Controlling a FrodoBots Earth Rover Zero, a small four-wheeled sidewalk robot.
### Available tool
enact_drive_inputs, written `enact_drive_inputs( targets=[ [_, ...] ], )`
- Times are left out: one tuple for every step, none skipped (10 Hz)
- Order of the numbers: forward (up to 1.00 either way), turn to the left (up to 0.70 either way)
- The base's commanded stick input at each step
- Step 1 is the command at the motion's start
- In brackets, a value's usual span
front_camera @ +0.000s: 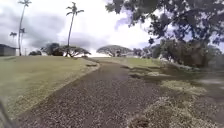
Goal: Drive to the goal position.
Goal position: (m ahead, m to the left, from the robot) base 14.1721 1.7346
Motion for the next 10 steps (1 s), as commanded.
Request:
enact_drive_inputs(
  targets=[
    [0.7, 0.0],
    [0.7, 0.0],
    [0.7, 0.0],
    [0.7, 0.0],
    [0.7, 0.0],
    [0.7, 0.0],
    [0.7, 0.0],
    [0.7, 0.0],
    [0.7, 0.0],
    [0.7, 0.0]
  ],
)
